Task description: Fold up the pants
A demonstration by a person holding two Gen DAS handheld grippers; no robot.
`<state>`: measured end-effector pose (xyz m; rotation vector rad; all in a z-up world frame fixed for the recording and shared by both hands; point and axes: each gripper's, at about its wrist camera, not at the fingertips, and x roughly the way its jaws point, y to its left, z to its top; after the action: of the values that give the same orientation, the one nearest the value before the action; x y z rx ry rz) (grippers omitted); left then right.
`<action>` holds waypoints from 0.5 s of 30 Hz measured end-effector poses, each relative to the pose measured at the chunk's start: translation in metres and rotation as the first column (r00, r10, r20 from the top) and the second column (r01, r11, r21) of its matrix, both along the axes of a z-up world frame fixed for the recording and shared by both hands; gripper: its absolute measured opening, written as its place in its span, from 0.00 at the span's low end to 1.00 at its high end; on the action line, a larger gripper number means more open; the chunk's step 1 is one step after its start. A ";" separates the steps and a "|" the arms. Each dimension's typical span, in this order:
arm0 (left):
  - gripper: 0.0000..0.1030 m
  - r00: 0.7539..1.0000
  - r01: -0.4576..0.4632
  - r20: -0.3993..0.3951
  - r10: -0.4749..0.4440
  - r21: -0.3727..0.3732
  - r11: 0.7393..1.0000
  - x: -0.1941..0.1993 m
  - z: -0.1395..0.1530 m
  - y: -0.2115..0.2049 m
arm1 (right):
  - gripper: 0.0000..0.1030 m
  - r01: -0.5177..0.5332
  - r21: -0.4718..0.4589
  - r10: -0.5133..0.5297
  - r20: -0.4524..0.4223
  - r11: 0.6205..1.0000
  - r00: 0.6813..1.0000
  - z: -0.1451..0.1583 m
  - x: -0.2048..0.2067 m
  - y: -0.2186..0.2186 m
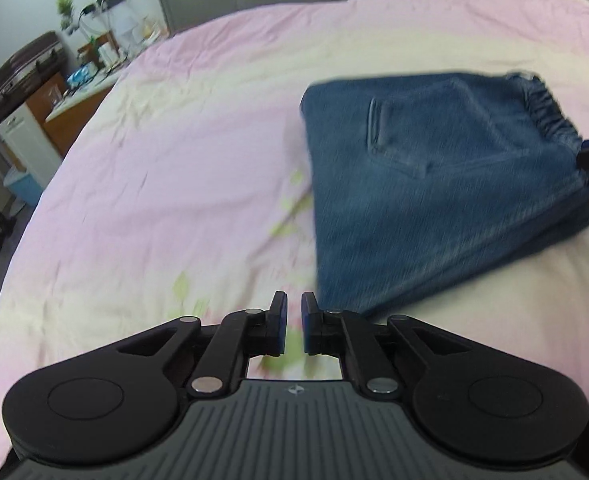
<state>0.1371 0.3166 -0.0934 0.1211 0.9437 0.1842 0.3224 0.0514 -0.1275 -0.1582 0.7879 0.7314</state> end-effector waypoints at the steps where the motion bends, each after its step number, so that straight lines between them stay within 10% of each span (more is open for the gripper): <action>1: 0.11 1.000 0.008 0.025 -0.008 -0.014 1.000 0.009 0.004 -0.002 | 0.29 0.012 0.011 -0.012 0.016 1.000 1.000 0.006 0.002 -0.002; 15: 0.14 0.979 -0.090 0.151 0.136 -0.281 0.956 0.151 0.000 0.031 | 0.15 0.215 -0.020 -0.215 0.000 0.976 0.977 0.012 0.111 0.015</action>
<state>0.2886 0.3477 -0.0937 -0.2017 0.7985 0.1658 0.4332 0.0664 -0.1153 -0.0888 0.8005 0.5191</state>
